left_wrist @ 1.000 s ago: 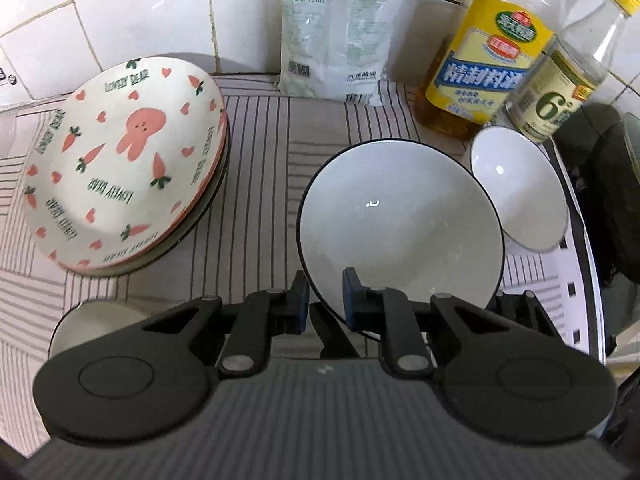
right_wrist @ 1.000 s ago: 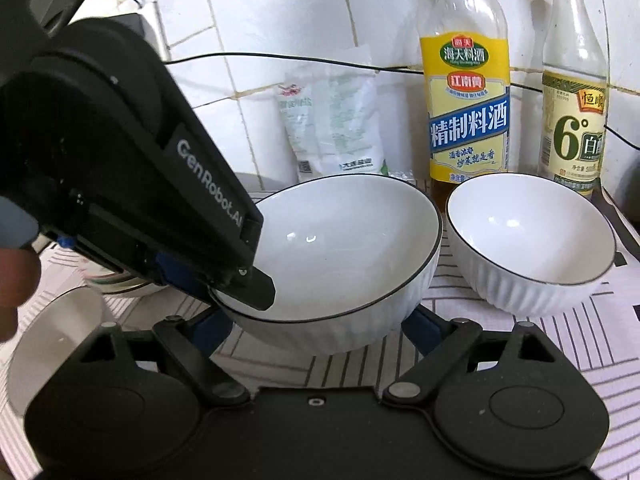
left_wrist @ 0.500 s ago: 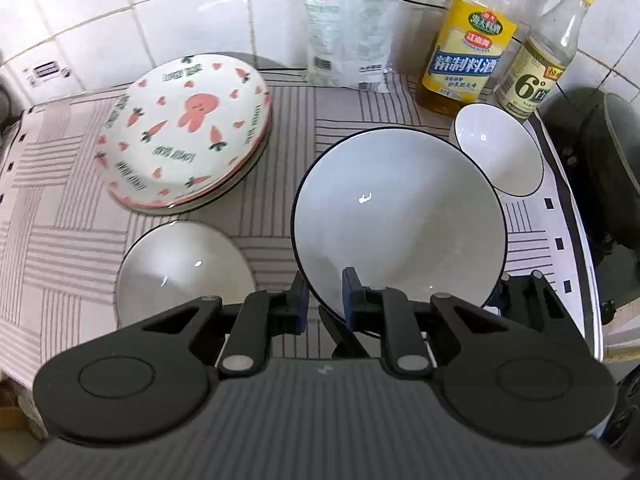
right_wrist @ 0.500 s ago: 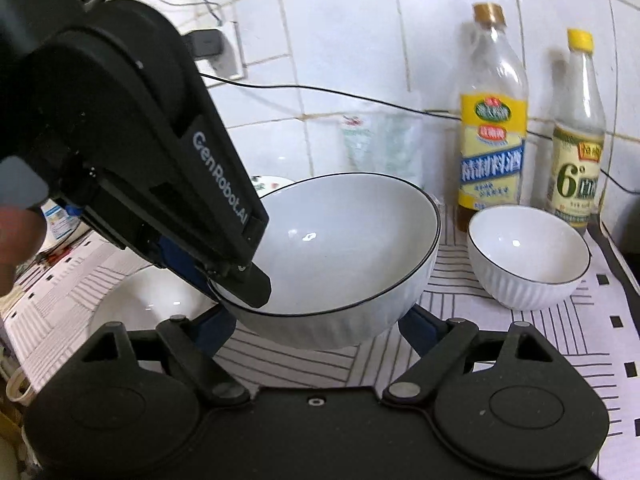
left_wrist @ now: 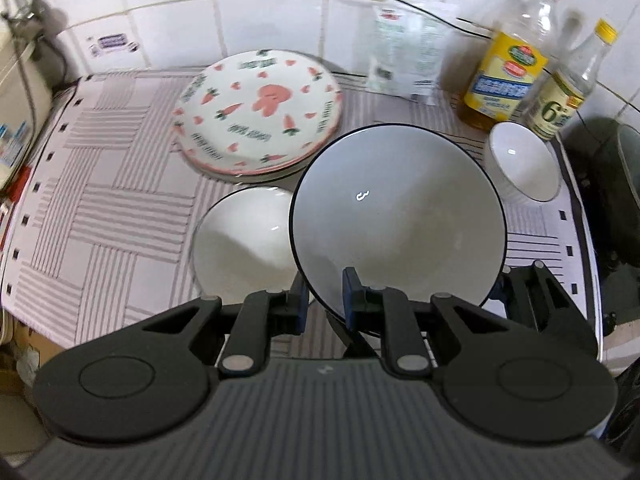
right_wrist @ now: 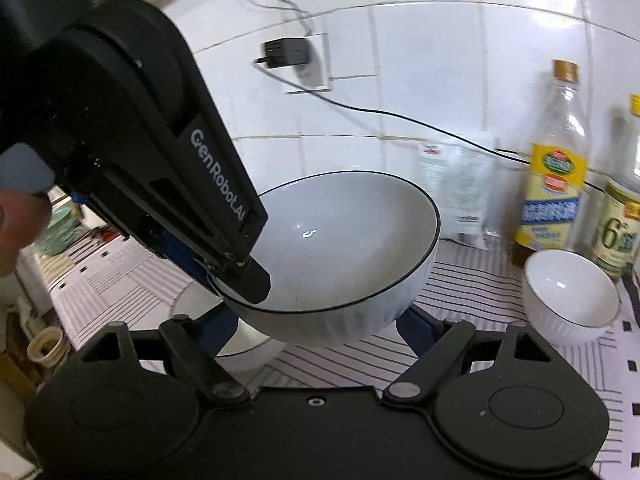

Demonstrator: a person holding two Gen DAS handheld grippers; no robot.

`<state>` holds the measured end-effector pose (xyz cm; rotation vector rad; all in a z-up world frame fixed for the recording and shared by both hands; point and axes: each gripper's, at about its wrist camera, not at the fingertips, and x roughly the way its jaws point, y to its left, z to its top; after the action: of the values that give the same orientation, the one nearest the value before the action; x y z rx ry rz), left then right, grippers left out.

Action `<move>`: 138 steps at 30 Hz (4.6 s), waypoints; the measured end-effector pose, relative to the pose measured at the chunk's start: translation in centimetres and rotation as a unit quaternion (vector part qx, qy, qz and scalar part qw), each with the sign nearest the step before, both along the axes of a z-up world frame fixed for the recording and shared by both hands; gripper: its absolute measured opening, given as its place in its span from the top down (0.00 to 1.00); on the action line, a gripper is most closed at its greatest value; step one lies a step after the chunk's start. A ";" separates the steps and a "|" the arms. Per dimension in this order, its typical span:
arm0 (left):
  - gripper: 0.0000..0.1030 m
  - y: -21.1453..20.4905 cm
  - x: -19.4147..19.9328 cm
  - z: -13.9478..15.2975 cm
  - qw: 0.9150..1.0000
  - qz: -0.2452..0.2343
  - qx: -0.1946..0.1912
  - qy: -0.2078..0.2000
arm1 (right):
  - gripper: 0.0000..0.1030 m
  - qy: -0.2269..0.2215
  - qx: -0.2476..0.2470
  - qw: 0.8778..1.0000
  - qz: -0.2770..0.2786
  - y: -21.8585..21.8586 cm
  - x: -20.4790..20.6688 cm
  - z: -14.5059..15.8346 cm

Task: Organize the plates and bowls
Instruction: 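Carry the second bowl with both grippers, lower it into the first bowl, release, then move both grippers to the last white bowl and grasp its rim, then carry the third bowl with both grippers and lower it into the bowl stack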

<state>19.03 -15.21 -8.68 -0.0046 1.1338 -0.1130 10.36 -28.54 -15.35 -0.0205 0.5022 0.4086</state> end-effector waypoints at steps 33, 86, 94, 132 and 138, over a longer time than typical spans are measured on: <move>0.80 6.4 1.5 -5.6 0.997 0.049 0.021 0.048 | 0.14 0.069 -0.100 0.989 0.081 8.5 3.0 -2.2; 0.60 -12.3 6.7 -4.3 0.987 -0.127 -0.084 -0.048 | 0.06 0.009 -0.037 0.979 -0.202 -13.2 2.0 -4.3; 0.60 -15.2 9.9 -6.4 0.981 -0.123 -0.129 -0.070 | 0.06 0.025 -0.019 0.976 -0.214 -14.3 5.4 -6.7; 0.84 -15.9 10.3 -6.9 0.987 -0.154 -0.045 0.012 | 0.11 0.014 -0.044 0.976 -0.211 -11.6 6.7 -5.8; 0.84 -13.5 8.3 -3.9 0.990 -0.138 -0.035 -0.001 | 0.11 0.002 -0.030 0.982 -0.188 -9.8 5.0 -3.4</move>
<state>27.35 -28.74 -12.61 0.0895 1.1226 -0.3991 15.38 -38.38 -18.78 0.0167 0.5090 0.0241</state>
